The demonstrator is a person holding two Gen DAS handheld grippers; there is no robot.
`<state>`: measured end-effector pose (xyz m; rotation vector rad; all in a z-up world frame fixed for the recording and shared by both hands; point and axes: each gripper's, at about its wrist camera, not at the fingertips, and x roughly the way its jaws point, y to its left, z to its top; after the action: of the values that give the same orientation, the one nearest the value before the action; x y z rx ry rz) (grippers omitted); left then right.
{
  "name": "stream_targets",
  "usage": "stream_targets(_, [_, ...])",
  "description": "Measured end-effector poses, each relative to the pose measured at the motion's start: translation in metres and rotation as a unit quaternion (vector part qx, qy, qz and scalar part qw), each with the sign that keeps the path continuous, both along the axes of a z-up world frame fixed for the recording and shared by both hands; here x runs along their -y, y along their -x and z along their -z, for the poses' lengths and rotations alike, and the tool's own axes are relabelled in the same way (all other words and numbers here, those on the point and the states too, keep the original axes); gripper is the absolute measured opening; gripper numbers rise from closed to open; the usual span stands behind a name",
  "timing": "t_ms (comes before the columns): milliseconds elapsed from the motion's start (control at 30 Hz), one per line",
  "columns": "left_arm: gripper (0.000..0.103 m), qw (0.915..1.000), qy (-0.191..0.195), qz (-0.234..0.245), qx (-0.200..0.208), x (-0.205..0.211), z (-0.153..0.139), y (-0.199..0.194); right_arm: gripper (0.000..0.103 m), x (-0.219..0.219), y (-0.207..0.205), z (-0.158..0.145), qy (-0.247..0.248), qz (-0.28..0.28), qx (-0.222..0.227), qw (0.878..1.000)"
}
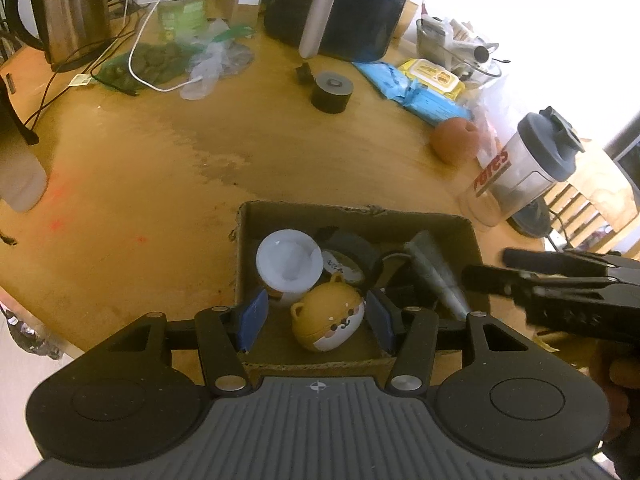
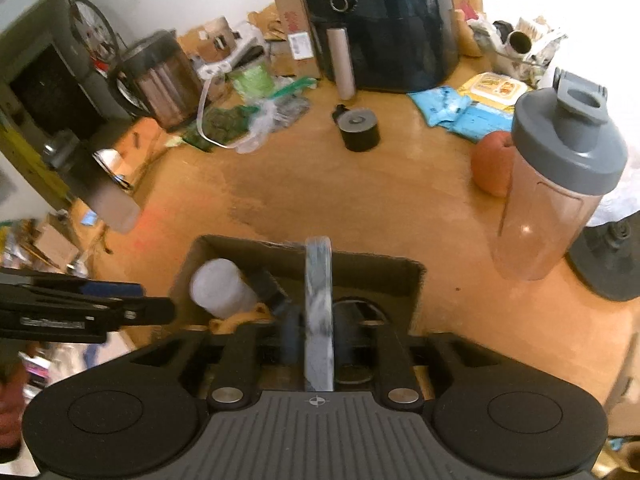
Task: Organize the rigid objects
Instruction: 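Lower the block and stick into the box, opening both grippers, then withdraw both grippers from the box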
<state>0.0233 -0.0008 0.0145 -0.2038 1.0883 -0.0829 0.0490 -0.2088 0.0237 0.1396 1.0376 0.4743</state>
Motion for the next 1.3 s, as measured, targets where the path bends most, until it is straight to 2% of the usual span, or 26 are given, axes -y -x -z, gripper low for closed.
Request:
stream_targets(67, [0.054,1.0,0.0,0.0,0.001,-0.001,0.0,0.001,0.098,-0.001,0.001,-0.001,0.008,0.003,0.006,1.0])
stream_targets(200, [0.054,1.0,0.0,0.0,0.001,-0.001,0.0,0.003,0.103,-0.002,0.003,-0.001,0.013,0.003,0.007,1.0])
stream_targets(567, [0.054,1.0,-0.006,0.002,0.005,0.0,-0.003,0.008,0.103,0.002,0.007,0.001,0.02,0.014,-0.011,1.0])
stream_targets(733, [0.055,0.999,-0.041,0.014,0.011,0.004,-0.003,0.009,0.103,-0.001,0.01,0.001,0.034,0.008,-0.01,0.999])
stream_targets(767, [0.056,0.9983,-0.055,0.016,0.01,0.006,-0.003,0.009,0.103,-0.002,0.01,0.001,0.036,0.006,-0.011,0.999])
stream_targets(833, [0.08,0.9965,-0.082,0.014,0.014,0.009,-0.004,0.01,0.103,-0.003,0.01,0.002,0.037,0.005,-0.013,0.999])
stream_targets(867, [0.084,0.9953,-0.093,0.013,0.022,0.01,-0.004,0.011,0.103,-0.003,0.01,0.002,0.036,0.005,-0.014,0.999])
stream_targets(1000, [0.084,0.9939,-0.105,0.022,0.025,0.011,-0.005,0.01,0.103,-0.003,0.009,0.002,0.037,0.006,-0.017,0.999])
stream_targets(1300, [0.084,0.9945,-0.099,0.021,0.026,0.007,-0.006,0.005,0.103,-0.006,0.005,0.004,0.05,0.009,-0.019,0.999])
